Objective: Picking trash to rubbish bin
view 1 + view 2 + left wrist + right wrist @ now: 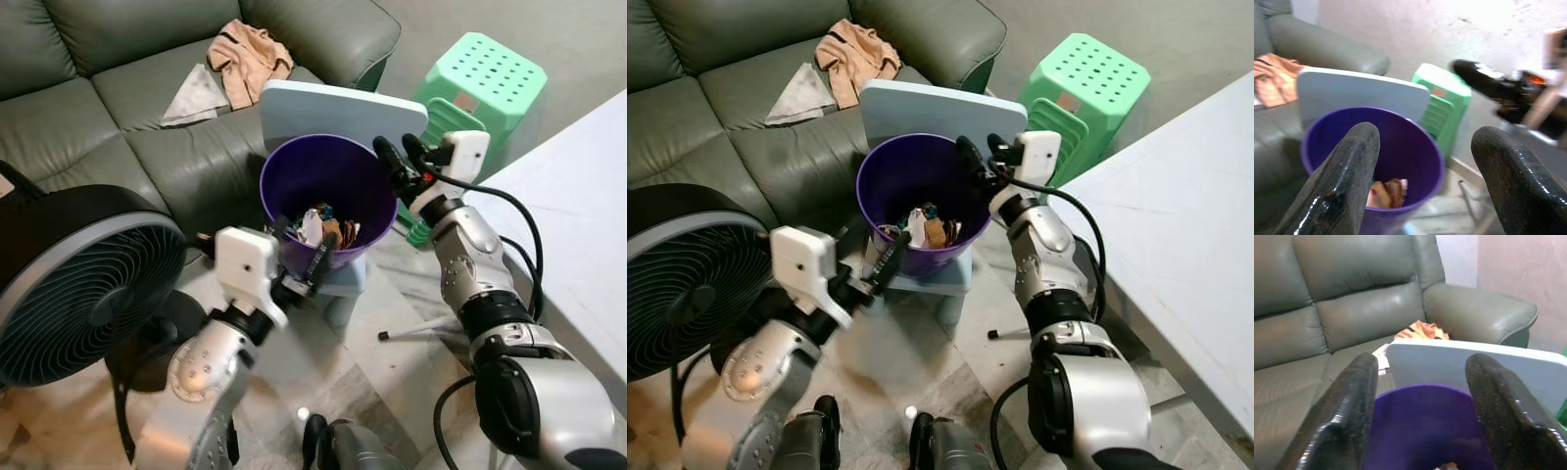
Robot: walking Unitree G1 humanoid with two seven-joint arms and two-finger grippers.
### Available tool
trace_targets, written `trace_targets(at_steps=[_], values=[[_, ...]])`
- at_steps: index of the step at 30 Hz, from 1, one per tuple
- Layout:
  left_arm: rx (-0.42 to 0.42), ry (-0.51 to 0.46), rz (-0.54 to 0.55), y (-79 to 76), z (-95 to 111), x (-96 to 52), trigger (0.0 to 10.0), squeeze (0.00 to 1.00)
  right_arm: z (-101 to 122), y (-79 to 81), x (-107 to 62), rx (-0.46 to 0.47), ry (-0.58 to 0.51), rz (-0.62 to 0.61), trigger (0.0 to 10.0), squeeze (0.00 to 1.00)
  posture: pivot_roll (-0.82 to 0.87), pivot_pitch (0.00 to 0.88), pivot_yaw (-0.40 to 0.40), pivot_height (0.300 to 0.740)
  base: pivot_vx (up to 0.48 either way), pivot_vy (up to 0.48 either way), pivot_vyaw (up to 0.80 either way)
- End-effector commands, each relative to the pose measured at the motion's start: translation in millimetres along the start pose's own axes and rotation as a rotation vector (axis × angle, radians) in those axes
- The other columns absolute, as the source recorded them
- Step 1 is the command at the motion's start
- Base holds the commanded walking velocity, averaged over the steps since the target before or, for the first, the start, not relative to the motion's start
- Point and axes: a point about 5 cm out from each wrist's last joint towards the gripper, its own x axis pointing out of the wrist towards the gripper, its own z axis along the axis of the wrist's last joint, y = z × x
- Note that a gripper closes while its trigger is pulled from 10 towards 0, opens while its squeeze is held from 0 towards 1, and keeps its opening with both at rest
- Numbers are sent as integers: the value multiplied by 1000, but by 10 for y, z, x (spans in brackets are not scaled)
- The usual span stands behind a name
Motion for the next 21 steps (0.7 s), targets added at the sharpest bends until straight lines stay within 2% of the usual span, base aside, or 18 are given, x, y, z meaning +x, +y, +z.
trace_targets(at_steps=[1,2,3,6,7,11,14,17,21], values=[[33,32,42,96,-72,-10,10000,0,70,-80,-83,-43,-41,6,10000,1000,178,223,-165,740,0,0,0],[62,28,63,173,-68,4,10000,0,72,-106,-124,-45,-41,-3,10000,1000,178,215,-165,740,0,0,0],[62,28,63,173,-68,4,10000,0,72,-106,-124,-45,-41,-3,10000,1000,178,215,-165,740,0,0,0],[97,11,136,416,-13,57,10000,0,113,-158,-277,-79,-61,-13,10000,1000,162,185,-156,740,0,0,0],[97,11,136,416,-13,57,10000,0,113,-158,-277,-79,-61,-13,10000,1000,162,185,-156,740,0,0,0],[121,8,199,599,2,121,10000,0,174,-211,-414,-87,-94,-45,10000,1000,138,149,-132,740,0,0,0],[124,4,216,646,-1,150,10000,0,193,-219,-464,-87,-102,-47,10000,1000,135,135,-127,740,0,0,0],[147,-14,224,717,9,240,10000,0,225,-295,-656,-110,-115,-143,10000,1000,101,98,-93,740,0,0,0],[129,-35,210,726,19,319,10000,0,233,-295,-774,-120,-120,-195,10000,1000,86,77,-82,740,0,0,0]])
